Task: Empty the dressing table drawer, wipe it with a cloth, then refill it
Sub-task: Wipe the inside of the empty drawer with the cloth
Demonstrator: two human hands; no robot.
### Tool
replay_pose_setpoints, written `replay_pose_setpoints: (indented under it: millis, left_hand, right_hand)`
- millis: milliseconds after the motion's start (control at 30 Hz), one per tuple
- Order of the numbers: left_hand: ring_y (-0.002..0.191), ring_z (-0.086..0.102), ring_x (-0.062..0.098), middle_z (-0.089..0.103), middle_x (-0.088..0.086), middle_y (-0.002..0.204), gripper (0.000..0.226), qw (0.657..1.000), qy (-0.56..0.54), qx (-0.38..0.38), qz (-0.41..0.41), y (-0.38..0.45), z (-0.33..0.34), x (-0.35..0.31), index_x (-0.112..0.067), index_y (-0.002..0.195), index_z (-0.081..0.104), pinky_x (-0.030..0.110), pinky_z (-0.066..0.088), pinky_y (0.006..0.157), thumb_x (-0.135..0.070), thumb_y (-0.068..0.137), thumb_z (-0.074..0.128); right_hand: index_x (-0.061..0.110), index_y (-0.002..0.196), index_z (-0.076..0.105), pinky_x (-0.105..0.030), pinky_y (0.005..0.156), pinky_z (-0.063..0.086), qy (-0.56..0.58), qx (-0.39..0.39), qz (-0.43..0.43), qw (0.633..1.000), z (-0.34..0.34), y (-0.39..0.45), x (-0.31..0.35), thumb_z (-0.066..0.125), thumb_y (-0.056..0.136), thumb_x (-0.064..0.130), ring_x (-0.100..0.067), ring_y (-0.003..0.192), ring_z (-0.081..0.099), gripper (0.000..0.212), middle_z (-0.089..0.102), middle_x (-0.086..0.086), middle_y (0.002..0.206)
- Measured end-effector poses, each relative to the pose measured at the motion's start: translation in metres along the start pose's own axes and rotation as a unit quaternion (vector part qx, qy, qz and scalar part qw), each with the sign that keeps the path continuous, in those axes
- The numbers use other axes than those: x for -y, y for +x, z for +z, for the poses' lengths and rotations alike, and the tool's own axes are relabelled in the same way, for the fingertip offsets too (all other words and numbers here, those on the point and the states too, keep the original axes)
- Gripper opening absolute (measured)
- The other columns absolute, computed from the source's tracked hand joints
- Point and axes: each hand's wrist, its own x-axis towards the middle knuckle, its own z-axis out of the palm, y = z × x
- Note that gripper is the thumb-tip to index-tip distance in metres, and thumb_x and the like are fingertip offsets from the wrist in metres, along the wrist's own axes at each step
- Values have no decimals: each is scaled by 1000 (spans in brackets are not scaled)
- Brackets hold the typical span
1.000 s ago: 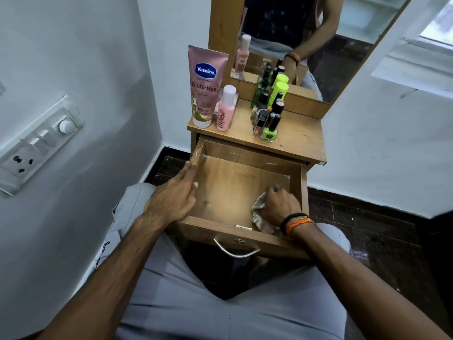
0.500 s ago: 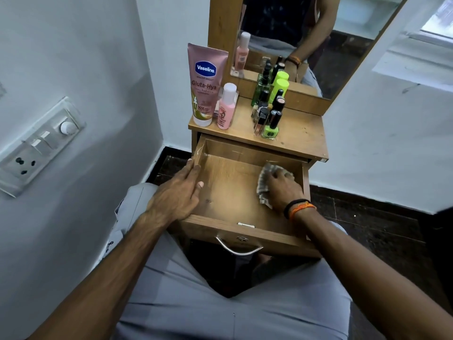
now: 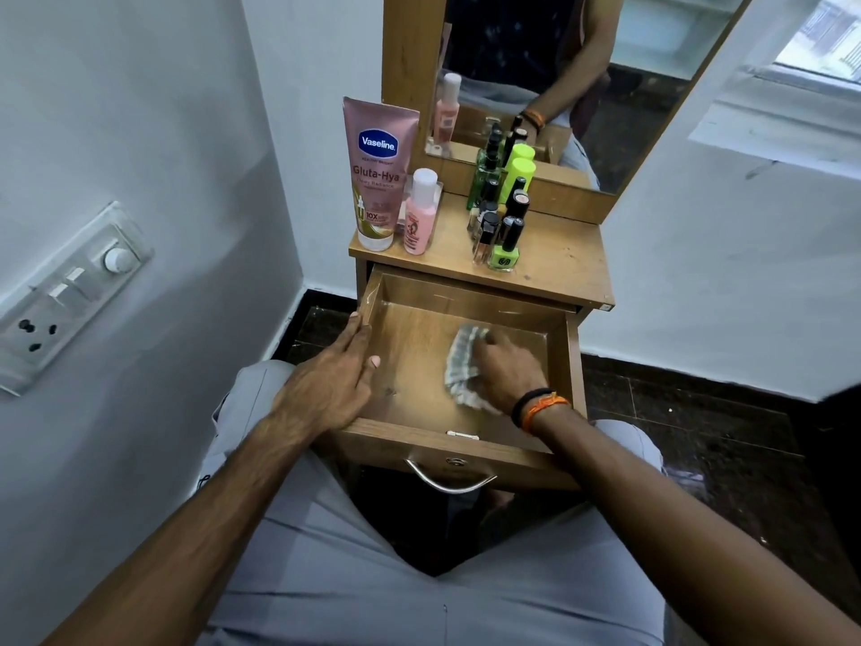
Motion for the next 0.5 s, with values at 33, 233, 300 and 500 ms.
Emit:
replay_pose_setpoints:
  millis: [33, 233, 300, 500]
  left_hand:
    - [143, 40, 32, -4, -2, 169, 60, 1000, 1, 0, -1, 0, 0, -1, -17, 161, 11, 52, 43, 107, -39, 108, 29]
    - [138, 47, 33, -4, -2, 169, 60, 1000, 3, -5, 0, -2, -2, -5, -17, 161, 12, 49, 49, 101, -37, 108, 31]
    - [136, 49, 32, -3, -2, 169, 60, 1000, 5, -7, -2, -2, -2, -5, -18, 161, 11, 49, 49, 101, -37, 107, 30]
    - [134, 52, 32, -3, -2, 169, 60, 1000, 19, -3, -10, -3, -4, -7, -16, 161, 13, 48, 50, 100, -37, 108, 30]
  right_hand:
    - [11, 137, 45, -36, 78, 58, -16, -19, 45, 999, -2, 0, -11, 67, 92, 28, -27, 100, 63, 52, 50, -14, 134]
    - [9, 109, 60, -29, 69, 56, -15, -49, 136, 989, 2, -12, -10, 52, 99, 28, -20, 86, 65, 22, 65, -8, 106]
    - [11, 106, 63, -28, 76, 56, 110, -54, 126, 984, 0, -12, 6, 61, 95, 27, -19, 85, 64, 20, 66, -3, 99]
    - [7, 120, 65, -27, 83, 53, 558, -165, 394, 712, -17, 12, 6, 65, 92, 21, -19, 91, 64, 31, 70, -8, 115]
